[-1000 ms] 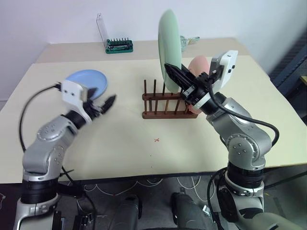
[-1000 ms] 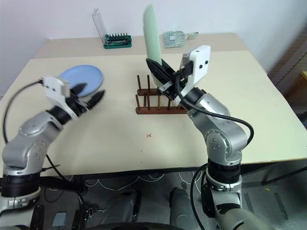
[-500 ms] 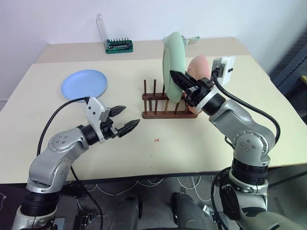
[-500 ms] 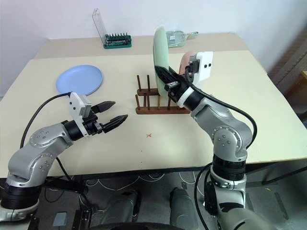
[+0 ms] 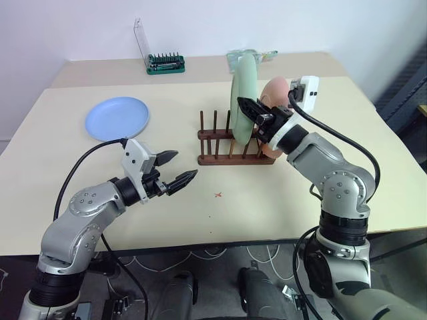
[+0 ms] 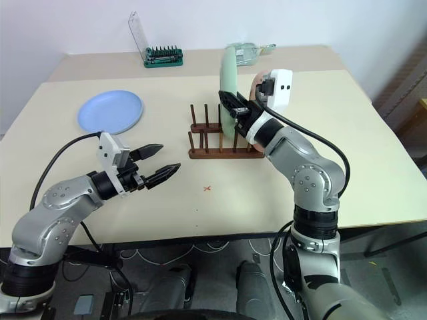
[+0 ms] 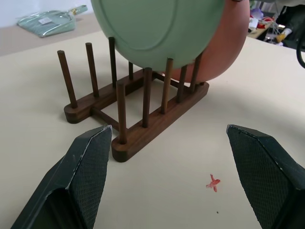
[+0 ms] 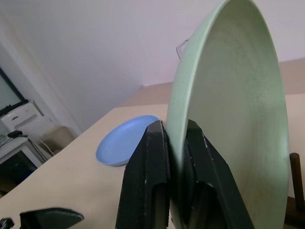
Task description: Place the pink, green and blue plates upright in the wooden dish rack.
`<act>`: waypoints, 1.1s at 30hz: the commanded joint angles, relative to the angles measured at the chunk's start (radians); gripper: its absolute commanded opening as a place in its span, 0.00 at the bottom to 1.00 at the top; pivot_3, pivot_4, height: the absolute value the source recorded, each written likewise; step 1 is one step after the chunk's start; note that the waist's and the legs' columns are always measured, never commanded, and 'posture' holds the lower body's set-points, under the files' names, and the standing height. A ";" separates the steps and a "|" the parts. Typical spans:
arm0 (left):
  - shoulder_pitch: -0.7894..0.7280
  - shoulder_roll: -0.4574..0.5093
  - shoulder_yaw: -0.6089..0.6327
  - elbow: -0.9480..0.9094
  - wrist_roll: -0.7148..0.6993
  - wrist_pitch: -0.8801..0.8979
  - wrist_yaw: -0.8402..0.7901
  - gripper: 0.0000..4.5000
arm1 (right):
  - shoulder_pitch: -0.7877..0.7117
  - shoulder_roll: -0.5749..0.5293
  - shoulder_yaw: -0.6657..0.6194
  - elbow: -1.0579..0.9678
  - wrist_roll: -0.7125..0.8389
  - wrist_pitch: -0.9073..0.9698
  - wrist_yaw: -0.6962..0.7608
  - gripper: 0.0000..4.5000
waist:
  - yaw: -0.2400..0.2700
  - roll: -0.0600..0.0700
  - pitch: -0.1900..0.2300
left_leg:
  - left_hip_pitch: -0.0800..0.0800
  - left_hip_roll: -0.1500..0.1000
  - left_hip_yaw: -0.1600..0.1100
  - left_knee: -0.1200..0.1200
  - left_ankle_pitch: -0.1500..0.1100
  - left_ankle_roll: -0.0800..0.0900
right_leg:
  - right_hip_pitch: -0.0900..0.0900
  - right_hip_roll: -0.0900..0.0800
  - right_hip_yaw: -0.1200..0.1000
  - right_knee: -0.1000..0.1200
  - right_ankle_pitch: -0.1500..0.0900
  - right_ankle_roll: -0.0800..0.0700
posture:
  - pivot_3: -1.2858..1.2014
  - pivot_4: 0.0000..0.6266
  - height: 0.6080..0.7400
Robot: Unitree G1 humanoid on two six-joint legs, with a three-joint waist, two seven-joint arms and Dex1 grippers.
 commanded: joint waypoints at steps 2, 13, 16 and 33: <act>-0.005 -0.003 -0.004 -0.035 0.002 -0.007 0.003 0.89 | -0.031 0.003 -0.006 -0.014 0.010 -0.014 -0.008 0.56 | 0.000 0.000 0.000 | 0.000 0.000 0.000 0.000 0.000 0.000 | 0.000 0.000 0.000 0.000 0.000 0.000 | 0.52 0.24 1.00; -0.014 -0.005 -0.006 -0.022 0.003 -0.014 0.008 0.89 | -0.075 -0.059 0.055 -0.044 -0.095 -0.075 0.026 1.00 | 0.000 0.000 0.000 | 0.000 0.000 0.000 0.000 0.000 0.000 | 0.000 0.000 0.000 0.000 0.000 0.000 | 0.52 0.24 1.00; -0.024 -0.021 0.023 0.000 0.010 -0.037 0.030 0.89 | -0.114 -0.122 0.115 -0.066 -0.195 -0.145 0.068 1.00 | 0.000 0.001 0.000 | 0.000 0.000 0.000 0.000 0.000 0.000 | 0.000 0.000 0.000 0.000 0.000 0.000 | 0.52 0.24 1.00; -0.462 -0.143 0.440 0.664 0.112 0.107 0.716 1.00 | -0.185 -0.241 0.437 0.019 -0.661 -0.560 0.322 1.00 | 0.001 -0.002 0.000 | 0.000 -0.001 0.000 0.001 0.000 0.000 | 0.000 0.000 -0.001 -0.001 0.000 0.002 | 0.52 0.24 1.00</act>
